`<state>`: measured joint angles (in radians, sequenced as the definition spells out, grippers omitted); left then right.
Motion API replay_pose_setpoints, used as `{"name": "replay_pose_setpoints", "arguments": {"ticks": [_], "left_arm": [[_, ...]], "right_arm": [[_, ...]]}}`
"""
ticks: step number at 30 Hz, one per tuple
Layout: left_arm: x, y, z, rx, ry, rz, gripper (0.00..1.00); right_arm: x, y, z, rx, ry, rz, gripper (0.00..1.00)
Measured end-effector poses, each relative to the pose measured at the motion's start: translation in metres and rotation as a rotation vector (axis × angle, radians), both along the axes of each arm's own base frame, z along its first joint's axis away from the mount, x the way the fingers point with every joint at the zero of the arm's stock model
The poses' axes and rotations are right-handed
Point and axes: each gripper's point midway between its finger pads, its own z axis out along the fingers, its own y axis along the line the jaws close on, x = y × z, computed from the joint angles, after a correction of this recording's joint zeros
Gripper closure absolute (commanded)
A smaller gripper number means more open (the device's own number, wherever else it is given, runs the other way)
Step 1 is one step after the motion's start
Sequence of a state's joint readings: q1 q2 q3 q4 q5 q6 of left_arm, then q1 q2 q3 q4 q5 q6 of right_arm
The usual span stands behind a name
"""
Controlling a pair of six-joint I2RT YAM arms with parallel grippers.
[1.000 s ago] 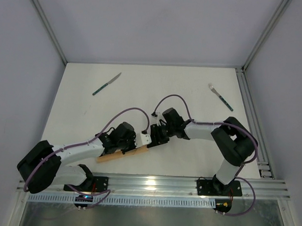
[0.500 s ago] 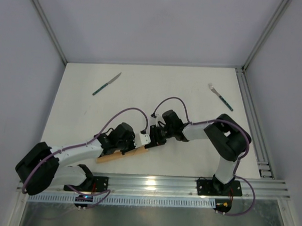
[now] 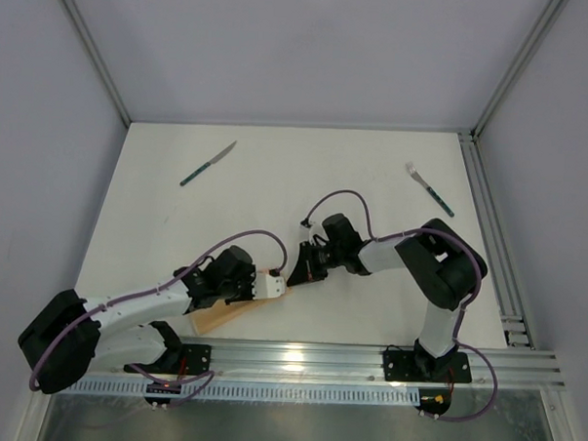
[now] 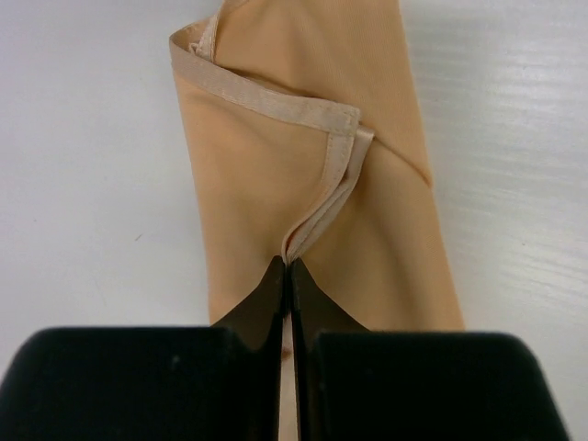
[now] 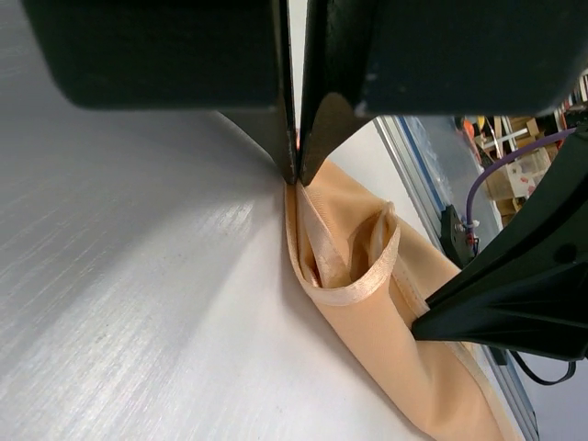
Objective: Fold the napkin into a case and place the utensils inside
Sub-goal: Stuff the top corner of the smaller-rectangle-folded napkin into the folded napkin.
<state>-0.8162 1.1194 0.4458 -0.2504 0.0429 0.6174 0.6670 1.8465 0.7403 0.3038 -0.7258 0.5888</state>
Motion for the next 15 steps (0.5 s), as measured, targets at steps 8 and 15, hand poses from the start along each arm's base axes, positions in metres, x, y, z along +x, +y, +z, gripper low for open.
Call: {"name": "replay_pose_setpoints", "arguments": {"ticks": [8,15], "left_arm": [[0.011,0.014,-0.006,0.13,-0.048,-0.03,1.0],[0.013,0.009,-0.006,0.176,-0.053,-0.038,1.0]], "right_arm": [[0.002,-0.001,0.0,0.0,-0.01,0.002,0.96],[0.002,0.002,0.002,-0.005,-0.011,0.01,0.96]]}}
